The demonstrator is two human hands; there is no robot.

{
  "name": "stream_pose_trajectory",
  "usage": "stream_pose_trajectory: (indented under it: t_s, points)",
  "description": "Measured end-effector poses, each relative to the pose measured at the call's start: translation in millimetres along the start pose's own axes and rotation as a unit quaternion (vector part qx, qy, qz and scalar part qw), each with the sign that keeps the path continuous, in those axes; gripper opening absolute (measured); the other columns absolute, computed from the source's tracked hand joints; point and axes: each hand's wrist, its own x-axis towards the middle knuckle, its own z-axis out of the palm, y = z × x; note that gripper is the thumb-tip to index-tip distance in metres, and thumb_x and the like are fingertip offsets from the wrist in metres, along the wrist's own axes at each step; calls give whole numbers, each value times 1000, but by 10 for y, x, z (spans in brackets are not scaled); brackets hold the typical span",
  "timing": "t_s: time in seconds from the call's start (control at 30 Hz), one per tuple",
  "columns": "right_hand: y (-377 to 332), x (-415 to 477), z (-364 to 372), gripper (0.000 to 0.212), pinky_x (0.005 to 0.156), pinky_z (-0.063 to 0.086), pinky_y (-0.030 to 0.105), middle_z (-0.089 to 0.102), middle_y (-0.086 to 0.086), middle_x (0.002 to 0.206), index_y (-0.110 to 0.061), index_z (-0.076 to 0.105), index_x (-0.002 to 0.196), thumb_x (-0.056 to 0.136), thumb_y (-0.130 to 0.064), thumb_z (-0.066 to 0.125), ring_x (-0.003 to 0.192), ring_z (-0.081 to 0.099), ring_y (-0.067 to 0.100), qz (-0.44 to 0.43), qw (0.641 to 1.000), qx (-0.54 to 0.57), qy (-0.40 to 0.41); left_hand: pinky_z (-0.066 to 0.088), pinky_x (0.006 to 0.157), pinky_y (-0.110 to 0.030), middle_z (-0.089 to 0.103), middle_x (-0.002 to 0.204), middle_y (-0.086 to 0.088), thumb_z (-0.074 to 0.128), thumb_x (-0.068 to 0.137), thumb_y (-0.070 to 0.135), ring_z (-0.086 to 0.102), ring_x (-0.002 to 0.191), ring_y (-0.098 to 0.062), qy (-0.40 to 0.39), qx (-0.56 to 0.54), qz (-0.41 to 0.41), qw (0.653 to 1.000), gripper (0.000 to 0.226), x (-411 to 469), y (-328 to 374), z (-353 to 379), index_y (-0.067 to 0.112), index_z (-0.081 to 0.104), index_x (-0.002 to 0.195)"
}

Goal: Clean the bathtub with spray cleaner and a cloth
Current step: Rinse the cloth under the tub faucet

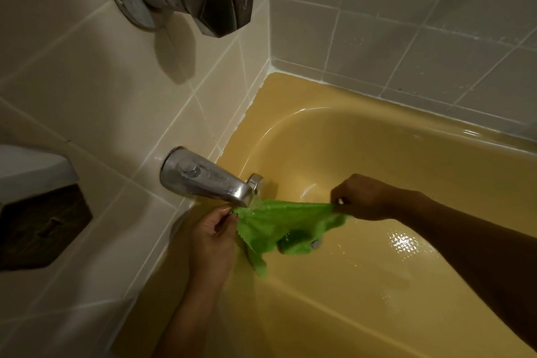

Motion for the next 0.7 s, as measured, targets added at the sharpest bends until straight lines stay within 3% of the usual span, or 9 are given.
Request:
stream_pose_trajectory:
  t_s: [0.2,0.3,0.37,0.43,0.5,0.63,0.7]
  points:
    - [476,-480,288,10,79,40,21,62,-19,96,-26,75,98,98,-23,66,92,57,4,55,992,61,94,51,62,-11,77,80,6,67,96,4,73,77,-6,-87,0,-60,994,19,31,5,273,21,75,94]
    - [469,-559,402,10,84,43,9,70,-18,104,-27,75,99,97,-21,67,98,63,-5,67,977,152,132,56,67,-18,79,84,2,72,92,7,75,82,-12,-91,1,-66,994,16,85,-4,382,23,75,90]
    - [427,-600,438,11,75,44,6,73,-16,93,-25,76,95,98,-21,67,89,65,-7,97,959,216,158,61,74,-32,79,83,0,79,87,17,76,83,-17,-94,-1,-64,994,2,104,-4,425,18,77,87]
    - [374,-620,463,15,66,45,15,71,-11,78,-25,74,86,98,-20,66,76,63,-1,120,940,261,185,61,77,-38,79,83,0,80,84,26,77,81,-17,-94,11,-66,993,9,123,4,461,17,78,88]
    - [329,-633,480,18,69,49,23,71,-8,77,-25,72,84,99,-19,65,75,64,4,128,926,289,205,62,75,-34,79,81,3,76,90,22,76,78,-12,-90,28,-67,993,3,144,-9,474,25,77,88]
    - [301,-669,542,18,75,52,33,70,-3,82,-25,69,87,103,-23,59,81,65,13,149,893,355,234,49,56,-8,73,79,7,70,96,14,68,64,0,-78,55,-64,993,9,158,-6,500,23,72,96]
    - [264,-675,574,19,74,50,37,68,-1,83,-24,66,88,104,-26,56,80,62,17,158,875,385,247,46,54,-9,71,75,4,70,96,18,65,61,-3,-72,77,-62,992,3,171,-14,519,19,72,94]
